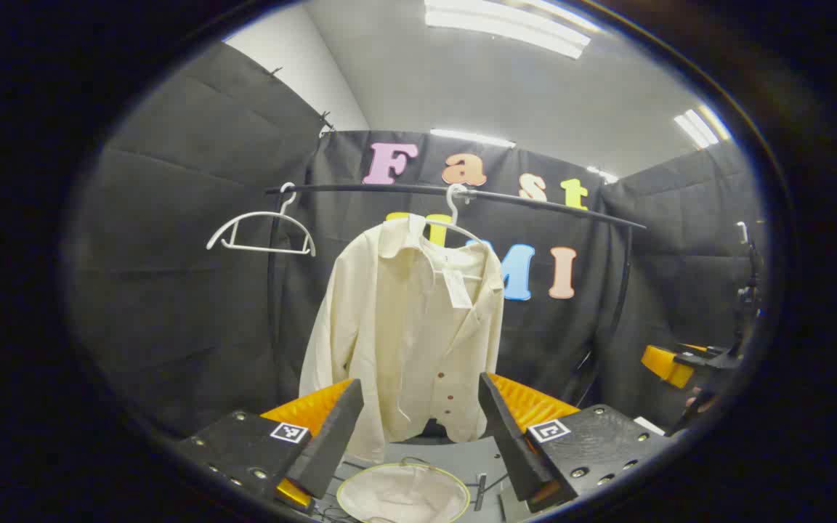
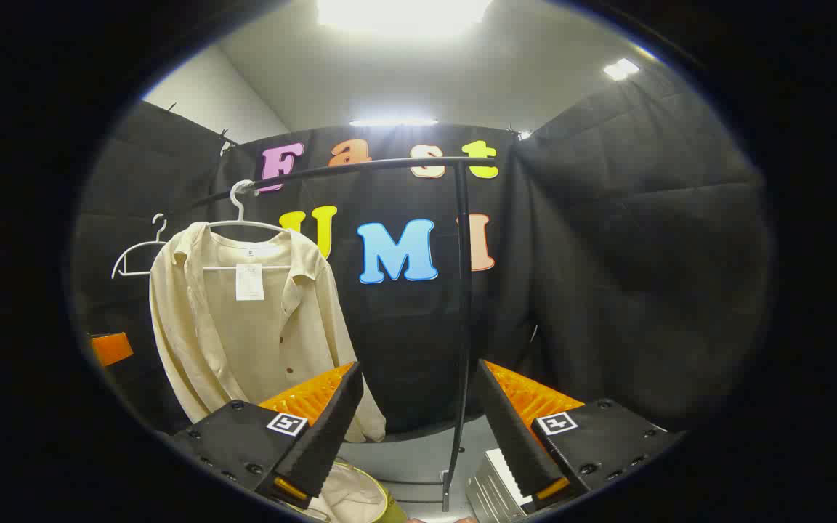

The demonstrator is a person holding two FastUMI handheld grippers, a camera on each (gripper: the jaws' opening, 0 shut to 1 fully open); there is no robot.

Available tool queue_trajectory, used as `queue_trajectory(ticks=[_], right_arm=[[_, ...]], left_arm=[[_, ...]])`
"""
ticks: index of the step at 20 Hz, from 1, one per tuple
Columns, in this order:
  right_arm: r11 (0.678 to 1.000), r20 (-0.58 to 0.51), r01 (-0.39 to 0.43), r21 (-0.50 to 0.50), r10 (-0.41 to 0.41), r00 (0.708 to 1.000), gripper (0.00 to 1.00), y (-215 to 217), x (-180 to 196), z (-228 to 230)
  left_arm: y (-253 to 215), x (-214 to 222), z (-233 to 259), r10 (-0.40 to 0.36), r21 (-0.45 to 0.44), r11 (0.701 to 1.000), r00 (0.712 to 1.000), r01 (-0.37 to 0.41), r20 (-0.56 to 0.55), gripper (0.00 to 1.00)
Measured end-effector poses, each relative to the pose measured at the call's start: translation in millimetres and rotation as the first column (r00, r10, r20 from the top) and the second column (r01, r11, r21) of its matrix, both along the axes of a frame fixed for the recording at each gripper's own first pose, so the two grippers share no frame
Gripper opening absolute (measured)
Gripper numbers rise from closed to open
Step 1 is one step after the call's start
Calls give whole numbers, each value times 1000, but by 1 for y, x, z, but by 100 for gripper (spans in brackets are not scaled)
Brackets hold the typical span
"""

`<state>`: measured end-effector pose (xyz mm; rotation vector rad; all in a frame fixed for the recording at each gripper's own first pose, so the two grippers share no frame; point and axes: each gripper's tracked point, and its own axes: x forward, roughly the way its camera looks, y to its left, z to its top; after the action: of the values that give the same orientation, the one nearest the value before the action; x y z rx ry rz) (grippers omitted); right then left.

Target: Grasp the clothes on the hanger with both hands and then place them into the laundry hamper below.

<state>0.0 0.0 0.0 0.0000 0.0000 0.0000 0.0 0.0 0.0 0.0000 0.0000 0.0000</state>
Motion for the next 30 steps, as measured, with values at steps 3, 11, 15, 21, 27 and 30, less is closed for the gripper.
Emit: queue_trajectory(ticks=[3, 11, 15, 21, 27, 30], right_arm=[[1000, -12, 10, 5, -10, 1000, 98, -2, -3, -3], [999, -49, 34, -3, -34, 998, 98, -9, -9, -14], [1000, -77, 22, 1, -22, 997, 98, -2, -5, -18], [1000, -59, -6, -10, 6, 998, 98, 10, 9, -4], [999, -55, -34, -1, 34, 998, 98, 18, 44, -5], [998, -60, -60, 32, 61, 996, 98, 26, 77, -4]], left_arm=[[2, -1, 2, -2, 23, 1000, 1000, 2, 10, 94], [5, 5, -4, -7, 65, 998, 1000, 6, 17, 94], [5, 6, -3, -5, 75, 997, 1000, 4, 11, 94], [8, 16, 18, 8, 83, 997, 999, -11, 36, 93], [-5, 71, 44, 31, 91, 995, 998, -37, 63, 94], [-9, 100, 57, 67, 106, 992, 995, -74, 72, 93]])
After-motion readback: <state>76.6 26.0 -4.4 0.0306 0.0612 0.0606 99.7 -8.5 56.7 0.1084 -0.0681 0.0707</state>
